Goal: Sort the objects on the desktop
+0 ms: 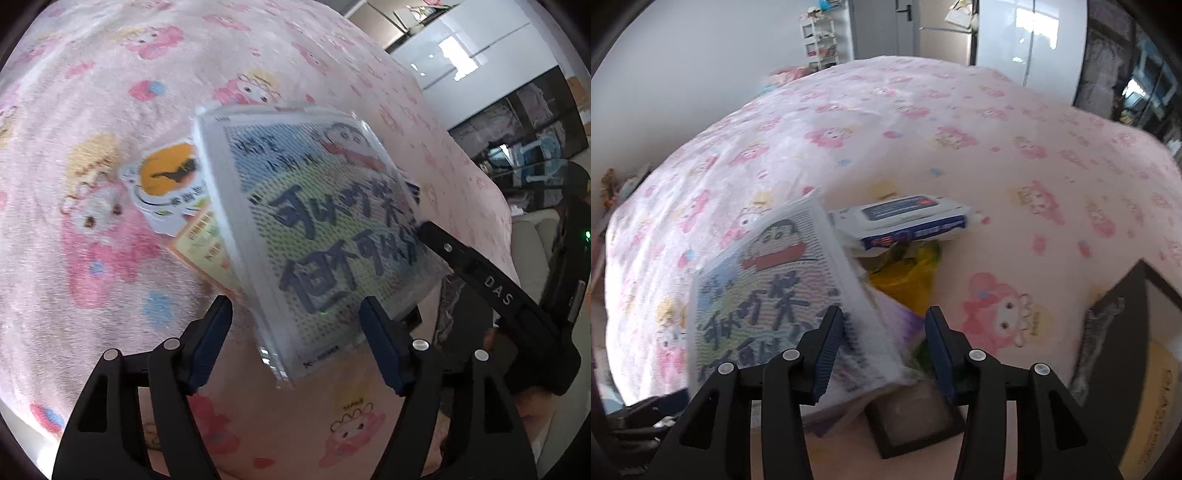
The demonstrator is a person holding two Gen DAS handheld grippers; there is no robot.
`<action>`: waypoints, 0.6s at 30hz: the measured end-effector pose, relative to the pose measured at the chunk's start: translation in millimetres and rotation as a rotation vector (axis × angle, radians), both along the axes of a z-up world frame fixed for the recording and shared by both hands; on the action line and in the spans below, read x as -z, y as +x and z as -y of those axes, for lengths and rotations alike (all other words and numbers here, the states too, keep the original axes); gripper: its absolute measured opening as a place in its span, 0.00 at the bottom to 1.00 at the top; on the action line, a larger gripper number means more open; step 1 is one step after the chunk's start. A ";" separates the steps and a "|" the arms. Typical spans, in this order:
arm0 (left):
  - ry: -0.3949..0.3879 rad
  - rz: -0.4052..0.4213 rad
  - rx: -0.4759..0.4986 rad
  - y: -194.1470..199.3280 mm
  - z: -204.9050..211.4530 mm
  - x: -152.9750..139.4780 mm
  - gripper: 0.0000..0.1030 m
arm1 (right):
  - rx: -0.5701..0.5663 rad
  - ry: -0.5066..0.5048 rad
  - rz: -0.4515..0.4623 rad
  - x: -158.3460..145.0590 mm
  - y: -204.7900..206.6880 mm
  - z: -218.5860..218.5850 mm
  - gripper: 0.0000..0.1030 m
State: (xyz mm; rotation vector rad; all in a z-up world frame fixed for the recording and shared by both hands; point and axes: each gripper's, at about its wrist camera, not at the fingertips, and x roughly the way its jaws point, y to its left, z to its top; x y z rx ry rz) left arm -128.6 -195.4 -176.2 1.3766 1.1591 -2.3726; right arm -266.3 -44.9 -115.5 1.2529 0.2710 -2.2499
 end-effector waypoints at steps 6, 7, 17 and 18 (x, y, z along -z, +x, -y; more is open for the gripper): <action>-0.028 -0.020 -0.054 3.0 1.3 -8.7 0.62 | -0.047 -0.040 0.041 -2.1 15.6 0.2 0.27; -0.031 -0.026 -0.067 3.8 2.8 -10.4 0.62 | -0.050 -0.041 0.032 -4.0 20.8 -1.7 0.24; -0.078 0.015 0.008 -19.2 -14.6 -12.9 0.70 | -0.032 -0.053 0.100 -4.7 67.4 -49.4 0.21; -0.076 0.010 0.003 -20.4 -14.5 -13.8 0.70 | -0.035 -0.056 0.117 -3.3 71.3 -54.5 0.21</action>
